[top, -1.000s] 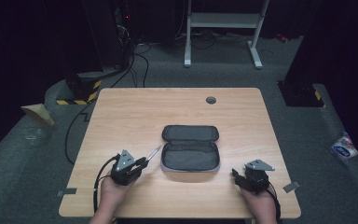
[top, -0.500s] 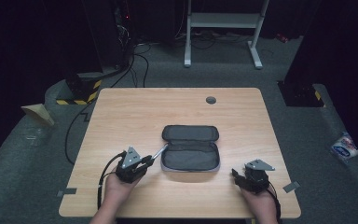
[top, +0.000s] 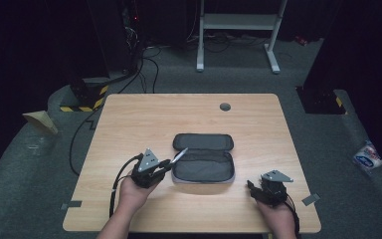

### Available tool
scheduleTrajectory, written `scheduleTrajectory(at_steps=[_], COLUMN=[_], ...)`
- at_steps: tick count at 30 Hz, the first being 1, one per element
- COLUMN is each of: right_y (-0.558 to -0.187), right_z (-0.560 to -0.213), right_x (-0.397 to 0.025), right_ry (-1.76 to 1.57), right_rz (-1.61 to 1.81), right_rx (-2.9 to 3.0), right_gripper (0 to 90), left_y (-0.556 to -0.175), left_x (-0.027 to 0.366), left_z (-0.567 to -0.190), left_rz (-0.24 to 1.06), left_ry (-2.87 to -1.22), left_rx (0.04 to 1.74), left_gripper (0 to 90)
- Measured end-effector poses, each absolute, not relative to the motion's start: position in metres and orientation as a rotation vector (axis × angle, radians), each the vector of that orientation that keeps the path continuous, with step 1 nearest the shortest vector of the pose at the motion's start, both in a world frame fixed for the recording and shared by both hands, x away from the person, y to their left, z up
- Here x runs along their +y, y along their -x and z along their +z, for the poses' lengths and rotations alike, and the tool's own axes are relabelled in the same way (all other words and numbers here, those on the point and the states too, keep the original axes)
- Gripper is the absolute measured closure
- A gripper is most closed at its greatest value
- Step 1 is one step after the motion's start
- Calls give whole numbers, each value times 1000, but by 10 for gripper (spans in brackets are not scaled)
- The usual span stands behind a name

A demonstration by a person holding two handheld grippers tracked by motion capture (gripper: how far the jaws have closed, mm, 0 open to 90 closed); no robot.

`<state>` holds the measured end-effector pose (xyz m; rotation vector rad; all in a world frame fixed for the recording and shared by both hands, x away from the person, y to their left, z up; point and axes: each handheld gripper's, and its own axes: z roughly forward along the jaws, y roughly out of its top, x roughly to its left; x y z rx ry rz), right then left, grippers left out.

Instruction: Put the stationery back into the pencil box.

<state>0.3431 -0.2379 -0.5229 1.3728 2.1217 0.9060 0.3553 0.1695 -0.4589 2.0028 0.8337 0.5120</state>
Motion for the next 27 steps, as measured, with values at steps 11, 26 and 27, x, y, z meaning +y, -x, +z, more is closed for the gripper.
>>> scheduleTrajectory(at_steps=[11,26,27], right_y=[-343,-343,-343], right_z=[-523,-523,-523], right_x=[-238,-238,-238], right_ry=[-1370,-1363,-1362], right_rz=[907,911,911], right_rx=[2125,2133,2134], right_gripper=[387,387,387], left_y=[-368,-385,-386], left_x=[161,131,129], left_z=[-448,-439,-439], left_rz=[456,405,393], left_ry=[-2000,-2045,-2039], left_rx=[817,730,733], left_gripper=[791,792,792])
